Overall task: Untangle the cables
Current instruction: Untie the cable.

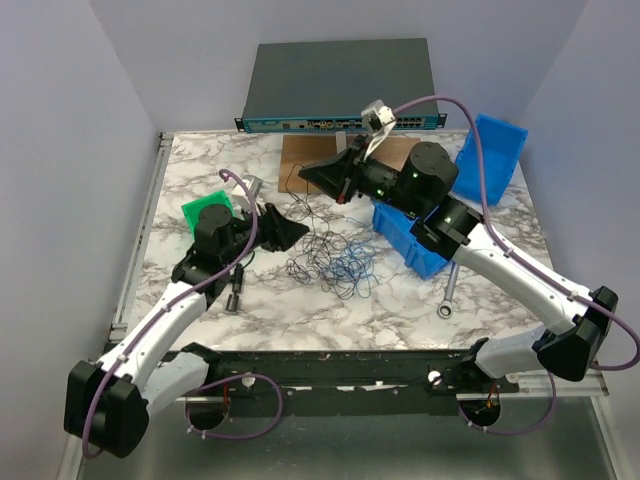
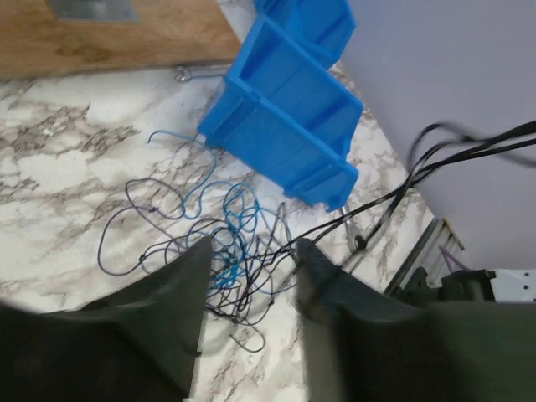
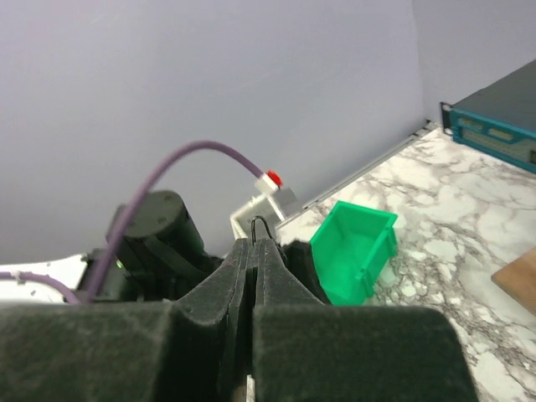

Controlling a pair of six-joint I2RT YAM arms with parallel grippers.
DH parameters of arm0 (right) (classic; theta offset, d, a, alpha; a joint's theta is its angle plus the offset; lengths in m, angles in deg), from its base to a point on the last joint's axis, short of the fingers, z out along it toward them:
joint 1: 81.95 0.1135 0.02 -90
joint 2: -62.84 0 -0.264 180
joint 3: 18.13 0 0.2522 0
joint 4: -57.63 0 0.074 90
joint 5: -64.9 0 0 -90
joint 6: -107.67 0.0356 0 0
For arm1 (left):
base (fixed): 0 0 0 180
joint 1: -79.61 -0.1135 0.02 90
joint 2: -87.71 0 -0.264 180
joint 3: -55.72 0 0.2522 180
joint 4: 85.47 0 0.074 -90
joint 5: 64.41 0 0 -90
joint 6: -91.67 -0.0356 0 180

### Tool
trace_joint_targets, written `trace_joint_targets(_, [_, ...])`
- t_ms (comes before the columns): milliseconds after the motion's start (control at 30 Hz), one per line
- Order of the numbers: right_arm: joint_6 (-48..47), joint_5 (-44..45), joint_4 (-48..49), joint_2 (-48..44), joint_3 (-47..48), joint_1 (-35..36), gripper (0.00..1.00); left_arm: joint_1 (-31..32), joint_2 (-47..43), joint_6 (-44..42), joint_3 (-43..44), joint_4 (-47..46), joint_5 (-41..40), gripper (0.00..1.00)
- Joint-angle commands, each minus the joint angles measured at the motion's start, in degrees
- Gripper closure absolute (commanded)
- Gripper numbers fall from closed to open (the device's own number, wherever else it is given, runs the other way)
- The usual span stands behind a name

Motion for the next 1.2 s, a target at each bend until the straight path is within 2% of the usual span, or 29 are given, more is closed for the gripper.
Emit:
trace_joint_targets(0, [-0.4, 9.4, -2.4, -2.3, 5.8, 0.3, 0.99, 1.0, 6.6, 0.7, -3.6, -8.3, -3.1, 0.68])
trace_joint_targets(200, [-3.7, 24.5, -5.8, -6.9, 10.3, 0.3, 0.99, 1.2, 14.2, 0.2, -9.3, -8.6, -9.8, 0.71])
trace_joint_targets(433, [-8.5, 37.2, -7.3, -11.4, 12.5, 0.3, 0.99, 1.2, 16.1, -0.8, -10.8, -7.4, -12.8, 0.76])
trace_joint_targets(467, [-9.3, 38.6, -7.4, -11.7, 12.8, 0.3, 0.99, 1.2, 16.1, -0.8, -10.7, -6.8, -13.9, 0.78])
trace_joint_targets(533, [-11.0, 41.3, -7.6, -12.5, 13.4, 0.3, 0.99, 1.2, 15.8, -0.6, -10.9, -5.4, -16.3, 0.89])
trace_joint_targets(633, [-14.5, 46.0, -7.8, -13.4, 14.9, 0.3, 0.99, 1.0, 15.0, -0.5, -11.4, -3.4, -19.2, 1.0])
trace_joint_targets(933, [-27.2, 60.2, -7.3, -12.9, 19.3, 0.3, 0.99, -3.3, 13.0, 1.1, -13.7, -2.7, -19.6, 1.0])
trace_joint_targets(1167, [-32.6, 69.3, -7.8, -12.4, 19.5, 0.3, 0.99, -5.1, 6.4, 3.1, -15.3, 1.8, -26.0, 1.0])
